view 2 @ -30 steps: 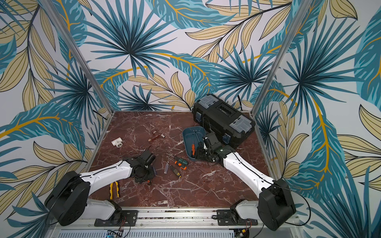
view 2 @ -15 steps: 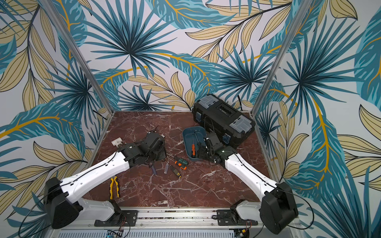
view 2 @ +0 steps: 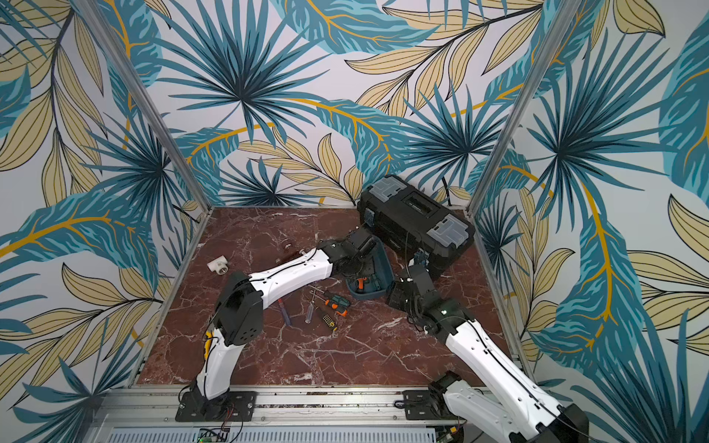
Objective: Put the screwdriver on the desktop into the storage box
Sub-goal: Place the screwdriver in the storage box.
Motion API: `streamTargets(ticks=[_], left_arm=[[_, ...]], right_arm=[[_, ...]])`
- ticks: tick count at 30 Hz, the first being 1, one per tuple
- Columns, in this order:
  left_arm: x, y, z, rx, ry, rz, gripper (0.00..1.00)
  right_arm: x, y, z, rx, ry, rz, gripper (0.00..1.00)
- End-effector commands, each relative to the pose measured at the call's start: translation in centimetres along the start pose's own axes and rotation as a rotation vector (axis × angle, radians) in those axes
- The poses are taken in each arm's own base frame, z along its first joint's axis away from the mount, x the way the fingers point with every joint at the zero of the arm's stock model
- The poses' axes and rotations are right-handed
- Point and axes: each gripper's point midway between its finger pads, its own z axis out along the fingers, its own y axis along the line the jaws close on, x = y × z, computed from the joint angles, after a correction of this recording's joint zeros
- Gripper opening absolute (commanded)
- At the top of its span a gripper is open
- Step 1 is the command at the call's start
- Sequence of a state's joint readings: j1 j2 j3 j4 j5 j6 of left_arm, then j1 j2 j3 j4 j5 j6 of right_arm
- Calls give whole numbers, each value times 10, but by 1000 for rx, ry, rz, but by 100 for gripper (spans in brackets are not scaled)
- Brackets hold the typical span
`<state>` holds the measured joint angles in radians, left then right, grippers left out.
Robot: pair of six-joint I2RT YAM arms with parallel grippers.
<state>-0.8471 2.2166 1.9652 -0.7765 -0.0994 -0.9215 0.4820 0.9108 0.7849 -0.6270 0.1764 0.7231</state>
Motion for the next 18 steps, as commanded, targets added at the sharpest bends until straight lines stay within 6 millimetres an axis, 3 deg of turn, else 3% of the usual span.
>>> streamTargets(ticks=[1,6,11,13,15,18], left_arm=[[-11,7,5,-88,-30,26,11],[-5,28,23,-193,-19,35,12],[-3,41,22,-245,-28,23,13],[-3,43,21,-256,-36,24,20],[-3,43,21,-253,-37,23,37],[-6,34,15,-211,-31,31,53]], right_arm=[[11,-21,-3,56,0,42,61],[13,-23,-3,62,3,45,61],[13,-21,-1,64,14,36,61],[13,-20,0,67,21,34,61],[13,-19,1,67,27,30,61],[8,-15,-1,59,23,21,61]])
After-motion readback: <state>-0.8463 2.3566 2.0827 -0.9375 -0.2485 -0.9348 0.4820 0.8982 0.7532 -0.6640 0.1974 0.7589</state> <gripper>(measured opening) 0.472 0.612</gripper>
